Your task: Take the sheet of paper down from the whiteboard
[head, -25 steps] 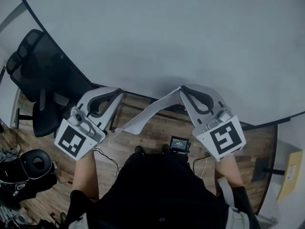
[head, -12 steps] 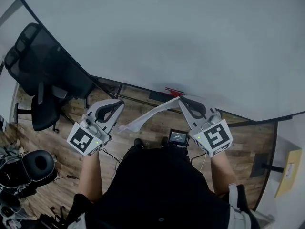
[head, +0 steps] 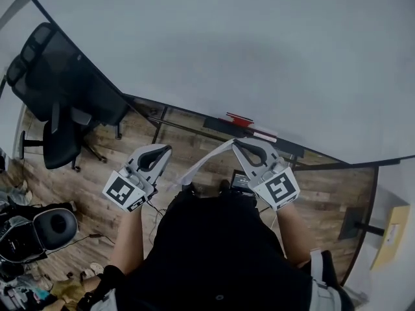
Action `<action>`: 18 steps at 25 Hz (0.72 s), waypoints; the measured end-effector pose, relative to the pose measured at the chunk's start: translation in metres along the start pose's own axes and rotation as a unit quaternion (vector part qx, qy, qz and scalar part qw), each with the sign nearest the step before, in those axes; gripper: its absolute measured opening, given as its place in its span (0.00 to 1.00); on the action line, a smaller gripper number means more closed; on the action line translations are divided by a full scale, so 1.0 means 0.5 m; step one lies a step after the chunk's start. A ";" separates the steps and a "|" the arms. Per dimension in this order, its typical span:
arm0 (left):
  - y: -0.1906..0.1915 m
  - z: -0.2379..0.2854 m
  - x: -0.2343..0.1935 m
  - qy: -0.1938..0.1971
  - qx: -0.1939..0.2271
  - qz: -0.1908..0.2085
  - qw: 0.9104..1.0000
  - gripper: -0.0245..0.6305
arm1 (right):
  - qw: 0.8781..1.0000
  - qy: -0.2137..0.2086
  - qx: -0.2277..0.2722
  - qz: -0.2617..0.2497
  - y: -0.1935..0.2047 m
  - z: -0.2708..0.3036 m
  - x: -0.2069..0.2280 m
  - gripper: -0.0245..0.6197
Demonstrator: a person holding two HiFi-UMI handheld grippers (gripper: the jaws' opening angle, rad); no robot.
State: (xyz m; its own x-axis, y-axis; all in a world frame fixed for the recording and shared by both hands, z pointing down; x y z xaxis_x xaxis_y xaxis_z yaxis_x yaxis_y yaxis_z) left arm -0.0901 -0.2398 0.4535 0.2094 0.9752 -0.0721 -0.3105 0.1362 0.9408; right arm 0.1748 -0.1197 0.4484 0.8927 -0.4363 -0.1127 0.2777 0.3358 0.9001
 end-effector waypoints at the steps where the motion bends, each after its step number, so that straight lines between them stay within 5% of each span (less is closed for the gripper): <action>1: 0.012 0.001 -0.001 -0.003 -0.003 -0.006 1.000 0.06 | 1.000 -0.001 -0.001 0.003 0.012 0.002 0.000 0.07; 8: 0.086 0.018 0.000 -0.003 -0.017 -0.057 0.998 0.06 | 0.999 -0.006 -0.034 0.034 0.117 0.019 0.009 0.07; 18: 0.104 0.047 0.028 0.006 -0.019 -0.071 0.997 0.06 | 0.996 0.005 -0.052 0.070 0.182 0.005 0.041 0.07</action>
State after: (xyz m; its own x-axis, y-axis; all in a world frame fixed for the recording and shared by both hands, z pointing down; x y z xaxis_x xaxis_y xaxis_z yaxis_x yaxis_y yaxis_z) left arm -0.0814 -0.2230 0.5092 0.2418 0.9477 -0.2082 -0.3134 0.2793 0.9076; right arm 0.2178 -0.1001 0.5290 0.9284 -0.3715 0.0069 0.1850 0.4783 0.8585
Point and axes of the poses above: the fingertips, and each gripper's own axes: z forward along the fingers, x to its right, y out of its underside, the point moved 9 cm from there along -z, backward along the fingers, and after that the axes turned 13 degrees about -x, right-handed, at the moved point
